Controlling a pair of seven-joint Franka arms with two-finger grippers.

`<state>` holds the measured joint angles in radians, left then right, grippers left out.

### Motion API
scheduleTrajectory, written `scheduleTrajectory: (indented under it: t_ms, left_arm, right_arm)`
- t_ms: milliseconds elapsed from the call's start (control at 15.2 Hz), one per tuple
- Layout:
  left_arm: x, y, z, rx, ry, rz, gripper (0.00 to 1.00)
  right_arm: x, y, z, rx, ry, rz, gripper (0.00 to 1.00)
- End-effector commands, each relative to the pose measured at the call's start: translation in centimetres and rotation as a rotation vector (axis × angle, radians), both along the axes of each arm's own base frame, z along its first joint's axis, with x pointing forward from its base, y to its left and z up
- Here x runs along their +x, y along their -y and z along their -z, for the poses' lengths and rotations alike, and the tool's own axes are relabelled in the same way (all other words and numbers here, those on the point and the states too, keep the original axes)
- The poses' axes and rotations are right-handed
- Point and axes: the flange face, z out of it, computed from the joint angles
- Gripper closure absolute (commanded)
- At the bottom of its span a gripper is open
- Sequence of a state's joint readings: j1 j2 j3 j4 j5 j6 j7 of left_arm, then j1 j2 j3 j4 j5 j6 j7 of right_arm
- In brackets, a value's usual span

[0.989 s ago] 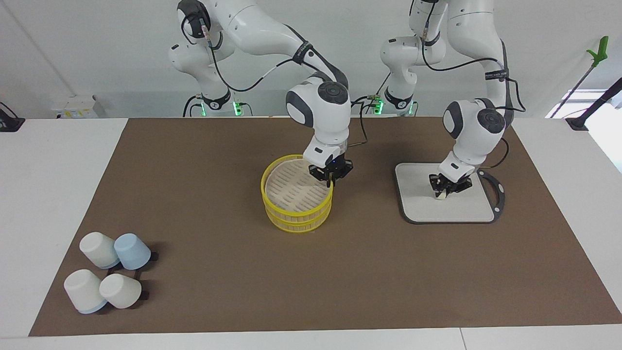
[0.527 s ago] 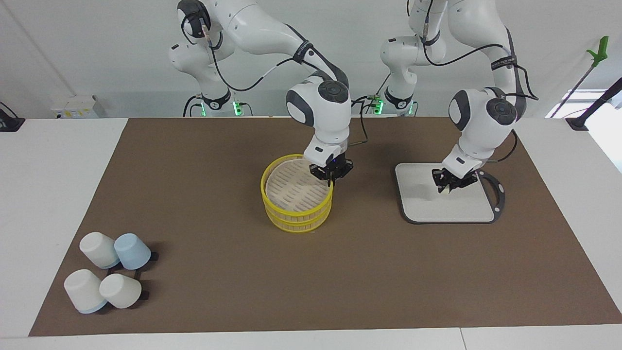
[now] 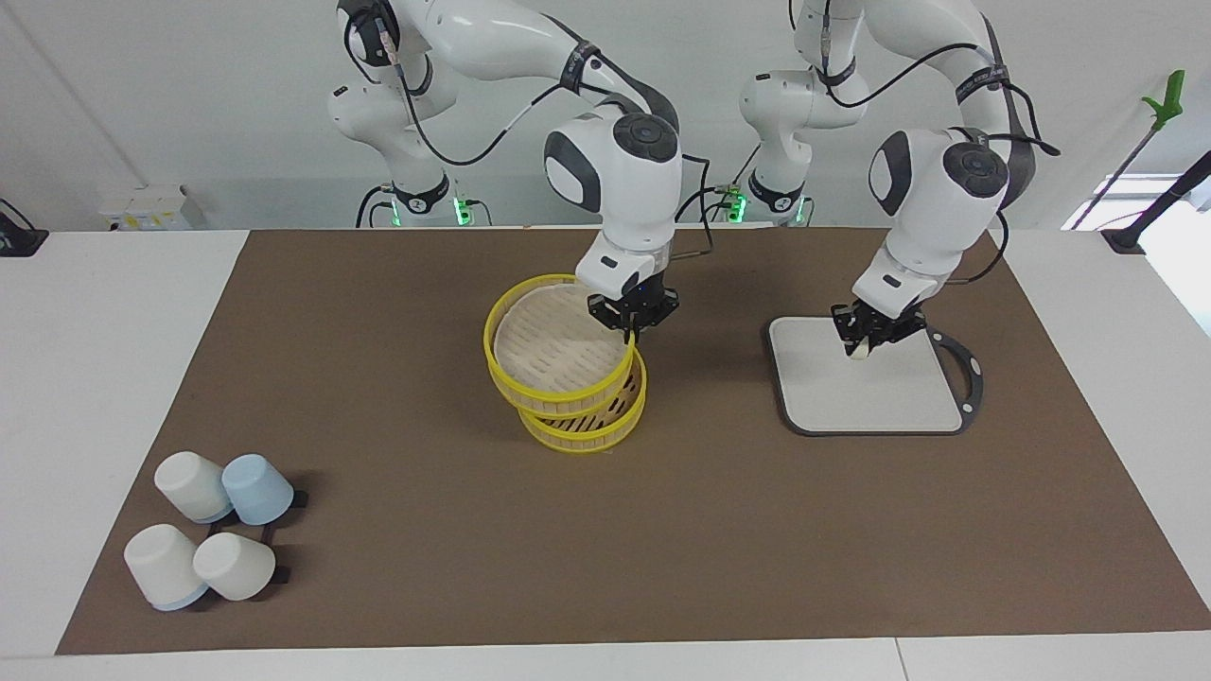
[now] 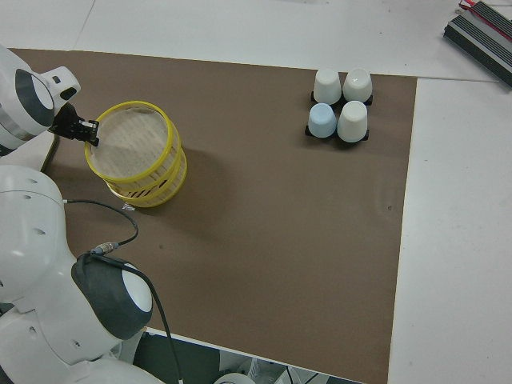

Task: Place bun in steamer
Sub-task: 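Lift the lid off with the right gripper while the left gripper carries the bun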

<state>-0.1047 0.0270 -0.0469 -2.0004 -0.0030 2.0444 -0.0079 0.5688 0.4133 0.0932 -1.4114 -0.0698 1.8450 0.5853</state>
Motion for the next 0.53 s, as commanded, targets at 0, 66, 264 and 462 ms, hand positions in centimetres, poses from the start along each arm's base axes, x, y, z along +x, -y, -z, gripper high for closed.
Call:
scheduleTrajectory:
  t_ms: [0, 66, 264, 462]
  left_arm:
    - [-0.2, 4.3, -1.9, -0.014, -0.009, -0.057, 0.78]
    - [-0.2, 6.0, -2.6, -0.016, -0.005, -0.076, 0.78]
    - [-0.9, 11.6, -3.7, -0.076, 0.005, -0.138, 0.78]
    - [-1.7, 17.4, -5.1, -0.118, 0.020, -0.168, 0.78]
  right_arm:
    - [2.2, 5.7, -2.6, -0.017, -0.009, -0.063, 0.97]
    - [3.4, 8.2, -2.9, -0.018, -0.014, -0.065, 0.97]
    - [5.9, 14.3, -2.1, -0.033, -0.048, -0.113, 0.97]
    - [6.7, 18.6, -1.5, -0.047, -0.089, -0.124, 0.97]
